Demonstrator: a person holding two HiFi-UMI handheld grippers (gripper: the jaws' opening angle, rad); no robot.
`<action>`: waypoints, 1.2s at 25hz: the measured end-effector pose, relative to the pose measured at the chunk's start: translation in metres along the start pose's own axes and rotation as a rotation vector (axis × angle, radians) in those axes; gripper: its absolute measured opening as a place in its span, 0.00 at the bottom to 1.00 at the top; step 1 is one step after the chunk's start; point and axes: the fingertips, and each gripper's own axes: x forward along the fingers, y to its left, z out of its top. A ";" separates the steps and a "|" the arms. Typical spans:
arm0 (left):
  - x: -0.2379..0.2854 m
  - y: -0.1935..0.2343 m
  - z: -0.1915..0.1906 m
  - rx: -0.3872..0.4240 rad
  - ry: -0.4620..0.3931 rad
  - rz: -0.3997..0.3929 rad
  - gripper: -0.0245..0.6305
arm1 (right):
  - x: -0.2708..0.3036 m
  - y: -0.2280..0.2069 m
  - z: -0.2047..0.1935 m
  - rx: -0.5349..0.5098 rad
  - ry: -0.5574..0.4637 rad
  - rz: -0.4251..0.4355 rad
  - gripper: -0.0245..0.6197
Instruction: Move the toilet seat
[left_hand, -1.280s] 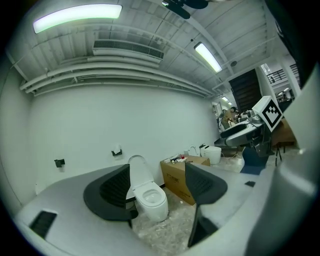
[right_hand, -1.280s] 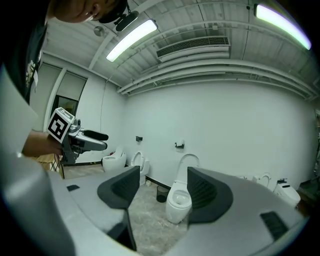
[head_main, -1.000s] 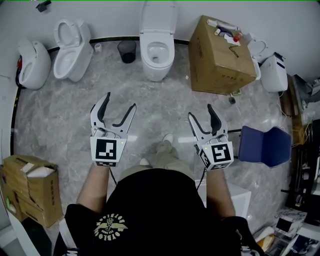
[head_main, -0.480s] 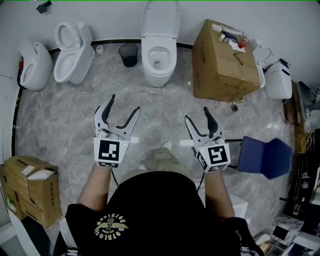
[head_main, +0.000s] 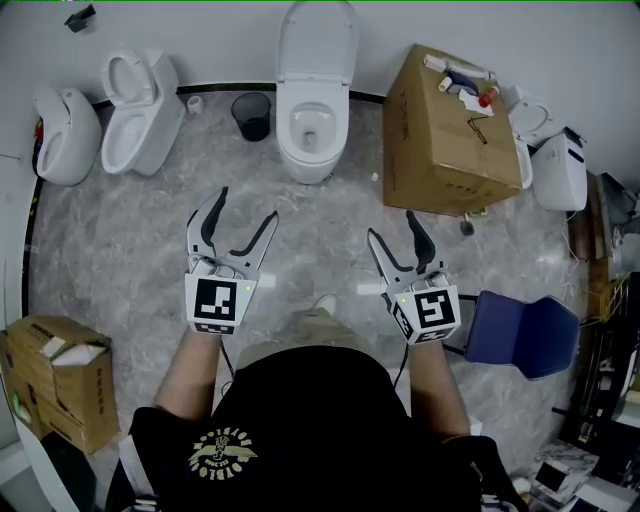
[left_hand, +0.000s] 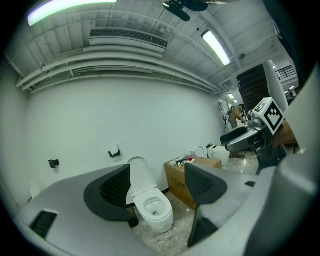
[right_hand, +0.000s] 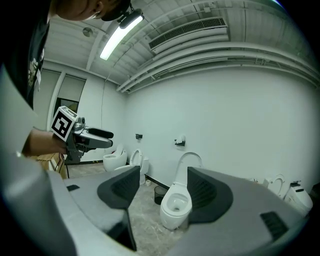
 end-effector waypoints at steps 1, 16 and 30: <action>0.009 -0.001 0.003 0.001 0.000 0.003 0.53 | 0.004 -0.009 0.001 -0.002 -0.001 0.003 0.48; 0.077 -0.009 0.008 0.007 0.050 0.096 0.53 | 0.050 -0.077 -0.015 0.013 0.003 0.105 0.48; 0.151 0.026 0.008 -0.002 0.032 0.048 0.53 | 0.118 -0.107 -0.007 0.024 0.009 0.087 0.48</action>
